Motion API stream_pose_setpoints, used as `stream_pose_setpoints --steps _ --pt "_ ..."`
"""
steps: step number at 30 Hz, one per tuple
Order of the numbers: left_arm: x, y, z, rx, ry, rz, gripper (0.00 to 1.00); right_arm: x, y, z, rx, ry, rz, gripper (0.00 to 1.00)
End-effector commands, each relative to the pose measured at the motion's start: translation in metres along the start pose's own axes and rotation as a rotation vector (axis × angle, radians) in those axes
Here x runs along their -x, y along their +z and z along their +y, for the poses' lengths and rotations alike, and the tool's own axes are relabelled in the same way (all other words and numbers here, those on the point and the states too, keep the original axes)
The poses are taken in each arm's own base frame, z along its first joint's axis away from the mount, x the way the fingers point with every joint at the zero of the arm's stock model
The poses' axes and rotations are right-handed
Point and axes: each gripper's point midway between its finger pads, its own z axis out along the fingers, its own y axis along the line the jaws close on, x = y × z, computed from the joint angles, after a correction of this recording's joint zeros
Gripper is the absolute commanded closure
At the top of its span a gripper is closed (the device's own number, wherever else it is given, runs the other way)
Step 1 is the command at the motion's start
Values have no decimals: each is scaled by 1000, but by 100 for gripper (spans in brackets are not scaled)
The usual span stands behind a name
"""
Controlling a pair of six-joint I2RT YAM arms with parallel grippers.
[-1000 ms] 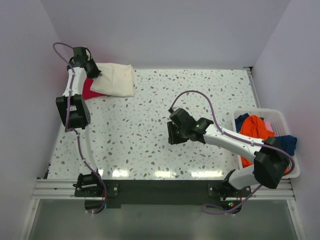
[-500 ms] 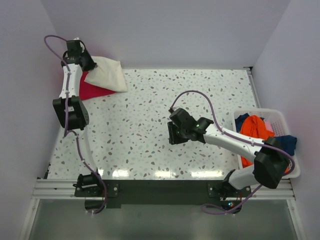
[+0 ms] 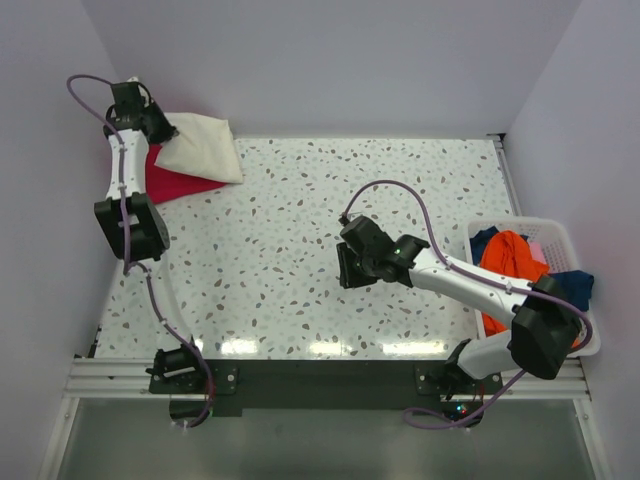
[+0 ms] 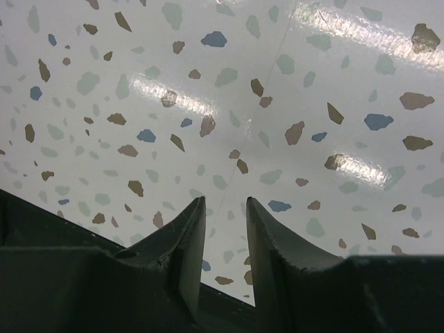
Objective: Fold and stack the t-shirts
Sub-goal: Neatly place the folded tshirt to the corner
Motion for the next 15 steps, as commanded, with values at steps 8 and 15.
stream_pose_setpoints --steps 8,15 --pt "62 -45 -5 -86 4 -148 100 15 -12 5 16 12 -54 66" --pt "69 -52 -18 -149 12 -168 100 18 -13 6 14 13 -65 66"
